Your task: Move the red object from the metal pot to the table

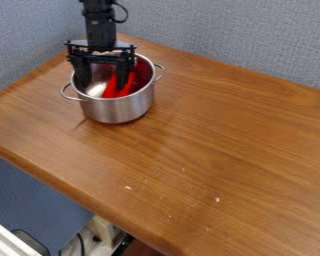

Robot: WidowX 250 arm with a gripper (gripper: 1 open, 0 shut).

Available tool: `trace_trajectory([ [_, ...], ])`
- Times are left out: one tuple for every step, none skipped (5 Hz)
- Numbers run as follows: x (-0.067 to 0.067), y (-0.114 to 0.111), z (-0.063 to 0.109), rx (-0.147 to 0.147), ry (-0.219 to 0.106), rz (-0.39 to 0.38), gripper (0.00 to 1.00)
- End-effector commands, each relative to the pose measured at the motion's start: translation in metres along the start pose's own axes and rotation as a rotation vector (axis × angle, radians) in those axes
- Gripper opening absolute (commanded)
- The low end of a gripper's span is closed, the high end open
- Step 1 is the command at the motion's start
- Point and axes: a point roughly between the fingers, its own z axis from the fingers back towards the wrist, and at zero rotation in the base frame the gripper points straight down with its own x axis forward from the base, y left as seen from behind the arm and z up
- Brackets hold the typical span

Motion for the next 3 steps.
trace_trajectory([
  [0.0086, -0.0078, 0.0169, -0.007, -0.053, 0.04, 1.0],
  [0.0076, -0.0094, 0.0145, 0.013, -0.049, -0.026, 1.0],
  [0.0071, -0.0099, 0.012, 0.036, -0.044, -0.087, 0.0],
])
